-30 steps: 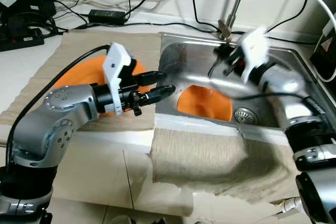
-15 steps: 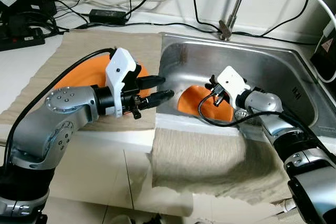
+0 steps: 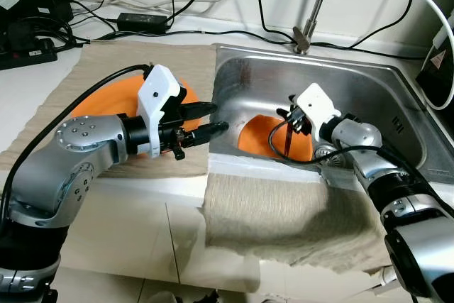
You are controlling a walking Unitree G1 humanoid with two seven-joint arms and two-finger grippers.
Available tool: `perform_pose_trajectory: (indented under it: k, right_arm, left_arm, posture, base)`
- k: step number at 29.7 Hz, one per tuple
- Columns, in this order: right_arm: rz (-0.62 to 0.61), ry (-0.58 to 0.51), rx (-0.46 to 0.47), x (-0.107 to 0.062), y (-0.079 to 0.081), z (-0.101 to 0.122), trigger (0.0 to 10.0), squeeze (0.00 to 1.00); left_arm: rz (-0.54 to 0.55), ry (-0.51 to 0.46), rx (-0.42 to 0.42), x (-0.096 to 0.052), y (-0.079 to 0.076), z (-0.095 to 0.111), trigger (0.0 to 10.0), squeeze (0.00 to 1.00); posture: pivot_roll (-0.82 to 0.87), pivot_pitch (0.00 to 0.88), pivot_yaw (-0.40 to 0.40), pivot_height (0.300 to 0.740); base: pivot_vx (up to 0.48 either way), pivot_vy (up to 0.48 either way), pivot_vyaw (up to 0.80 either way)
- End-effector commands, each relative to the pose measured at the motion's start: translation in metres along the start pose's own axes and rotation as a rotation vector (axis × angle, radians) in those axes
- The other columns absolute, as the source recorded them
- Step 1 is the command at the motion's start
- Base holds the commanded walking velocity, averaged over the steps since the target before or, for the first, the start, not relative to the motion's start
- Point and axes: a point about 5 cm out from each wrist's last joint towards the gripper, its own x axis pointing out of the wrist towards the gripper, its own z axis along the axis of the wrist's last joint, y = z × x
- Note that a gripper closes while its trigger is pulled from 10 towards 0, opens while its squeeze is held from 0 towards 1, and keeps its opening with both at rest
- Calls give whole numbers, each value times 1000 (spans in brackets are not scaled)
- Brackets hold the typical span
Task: Kitchen organization
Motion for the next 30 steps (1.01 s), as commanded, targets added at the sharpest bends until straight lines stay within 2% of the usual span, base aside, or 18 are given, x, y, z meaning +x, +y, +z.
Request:
perform_pose_trajectory:
  k: [1, 4, 8, 11, 13, 15, 17, 18, 19, 20, 21, 22, 23, 24, 25, 29, 30]
  right_arm:
    - [-63, -105, 75, 0, -18, 20, 10000, 0]
    - [-85, -176, 120, 0, -28, 34, 10000, 0]
    - [-68, -190, 96, -1, -32, 41, 10000, 0]
    - [-54, -235, 119, -1, -34, 49, 10000, 0]
    - [-2, -255, 145, -2, -31, 53, 10000, 0]
    - [21, -261, 156, -3, -30, 53, 10000, 0]
    - [104, -265, 183, -5, -22, 52, 10000, 0]
    - [165, -269, 209, -8, -15, 50, 10000, 0]
    - [207, -273, 227, -10, -10, 49, 10000, 0]
    - [207, -273, 227, -10, -10, 49, 10000, 0]
    - [238, -277, 245, -13, -4, 48, 10000, 0]
    - [268, -292, 308, -18, 6, 45, 10000, 0]
    - [268, -292, 308, -18, 6, 45, 10000, 0]
    - [277, -297, 335, -20, 9, 44, 10000, 0]
    - [284, -301, 366, -22, 14, 43, 10000, 0]
    - [289, -302, 385, -23, 17, 42, 10000, 0]
    - [303, -295, 413, -24, 21, 42, 10000, 0]
  left_arm:
    - [47, 1, 25, -7, 9, 4, 10000, 0]
    - [91, 13, 30, -16, 18, 4, 10000, 0]
    - [140, 34, 43, -26, 27, 2, 10000, 0]
    - [210, 70, 38, -39, 38, -4, 10000, 0]
    - [262, 98, 12, -49, 46, -9, 10000, 0]
    - [279, 104, 0, -52, 49, -11, 10000, 0]
    - [330, 131, -32, -62, 56, -16, 10000, 0]
    - [370, 131, -73, -70, 62, -20, 10000, 651]
    - [396, 129, -102, -75, 66, -22, 10000, 1000]
    - [396, 129, -102, -75, 66, -22, 10000, 1000]
    - [422, 104, -153, -80, 70, -23, 10000, 1000]
    - [470, 3, -244, -89, 79, -22, 10000, 1000]
    - [470, 3, -244, -89, 79, -22, 10000, 1000]
    - [486, -36, -274, -91, 82, -22, 10000, 1000]
    - [497, -36, -282, -93, 85, -26, 10000, 1000]
    - [501, -28, -284, -94, 86, -29, 10000, 1000]
    - [496, -12, -274, -94, 86, -34, 10000, 541]
  posture:
    - [-25, 0, -76, 740]
    - [-24, 0, -76, 740]
    - [-23, 0, -78, 740]
    - [-20, 0, -80, 740]
    - [-18, 0, -81, 740]
    - [-17, 0, -83, 740]
    - [-17, 0, -84, 740]
    - [-17, 0, -83, 740]
    - [-17, 0, -83, 740]
    - [-17, 0, -83, 740]
    - [-19, 0, -81, 740]
    - [-18, 0, -79, 740]
    - [-18, 0, -79, 740]
    - [-18, 0, -79, 740]
    - [-19, 0, -76, 740]
    - [-19, 0, -76, 740]
    - [-19, 0, -75, 740]
  base:
    - [0, 0, 0]
    - [0, 0, 0]
    - [0, 0, 0]
    - [0, 0, 0]
    - [0, 0, 0]
    - [0, 0, 0]
    - [0, 0, 0]
    - [0, 0, 0]
    - [0, 0, 0]
    - [0, 0, 0]
    - [0, 0, 0]
    - [0, 0, 0]
    - [0, 0, 0]
    - [0, 0, 0]
    - [0, 0, 0]
    - [0, 0, 0]
    - [0, 0, 0]
